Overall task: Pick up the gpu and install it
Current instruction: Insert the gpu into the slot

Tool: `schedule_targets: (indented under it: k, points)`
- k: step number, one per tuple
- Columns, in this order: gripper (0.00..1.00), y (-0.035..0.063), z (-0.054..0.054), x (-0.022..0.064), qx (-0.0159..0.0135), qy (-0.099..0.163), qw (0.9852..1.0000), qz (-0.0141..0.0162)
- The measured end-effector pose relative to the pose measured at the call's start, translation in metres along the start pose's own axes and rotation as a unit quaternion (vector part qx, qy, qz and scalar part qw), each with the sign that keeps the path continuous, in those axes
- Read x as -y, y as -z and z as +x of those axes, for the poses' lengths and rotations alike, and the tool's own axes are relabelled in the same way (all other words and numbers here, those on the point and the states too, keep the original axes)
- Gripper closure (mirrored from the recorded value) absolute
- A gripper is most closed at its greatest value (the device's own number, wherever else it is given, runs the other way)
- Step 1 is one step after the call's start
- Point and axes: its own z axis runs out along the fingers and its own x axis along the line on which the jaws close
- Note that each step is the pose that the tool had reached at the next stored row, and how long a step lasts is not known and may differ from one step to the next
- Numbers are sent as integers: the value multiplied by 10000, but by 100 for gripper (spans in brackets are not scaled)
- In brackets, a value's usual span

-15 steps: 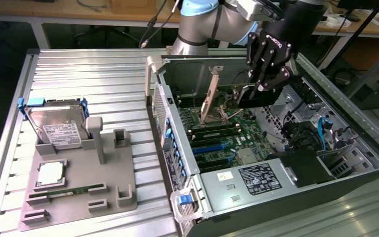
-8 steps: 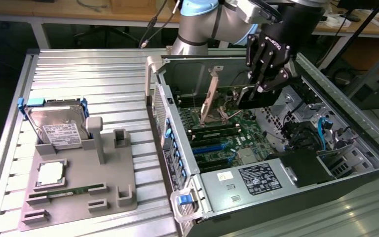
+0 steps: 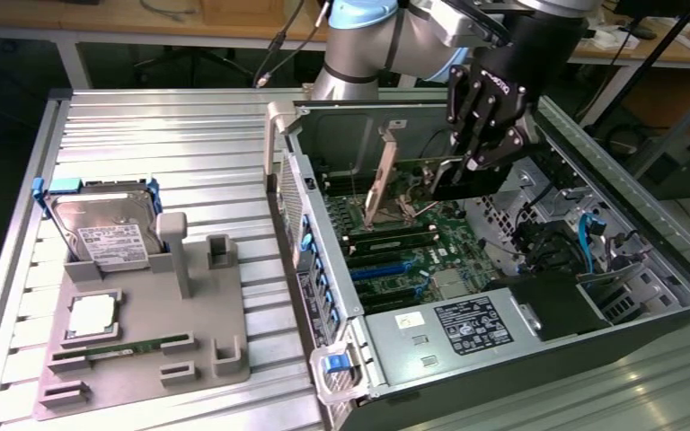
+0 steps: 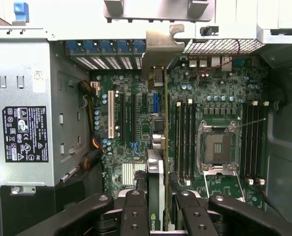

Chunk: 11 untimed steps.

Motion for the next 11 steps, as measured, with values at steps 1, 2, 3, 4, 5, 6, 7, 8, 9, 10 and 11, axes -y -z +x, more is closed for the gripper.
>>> schedule_targets:
  k: [1, 2, 3, 4, 5, 6, 7, 8, 9, 10, 11]
  points:
    - [73, -4, 0, 0, 0, 0, 10000, 2]
    - [73, -8, 0, -1, 0, 0, 10000, 3]
    - [73, -12, 0, -1, 0, 0, 10000, 4]
    - [73, -15, 0, -1, 0, 0, 10000, 6]
    - [73, -20, 0, -2, 0, 0, 10000, 8]
    - [73, -23, -1, -2, 0, 0, 10000, 9]
    - [73, -27, -1, -2, 0, 0, 10000, 10]
    - [73, -30, -1, -2, 0, 0, 10000, 11]
    - [73, -33, -1, -3, 0, 0, 10000, 12]
    - [73, -37, -1, -3, 0, 0, 10000, 14]
    - [73, -41, -1, -3, 0, 0, 10000, 15]
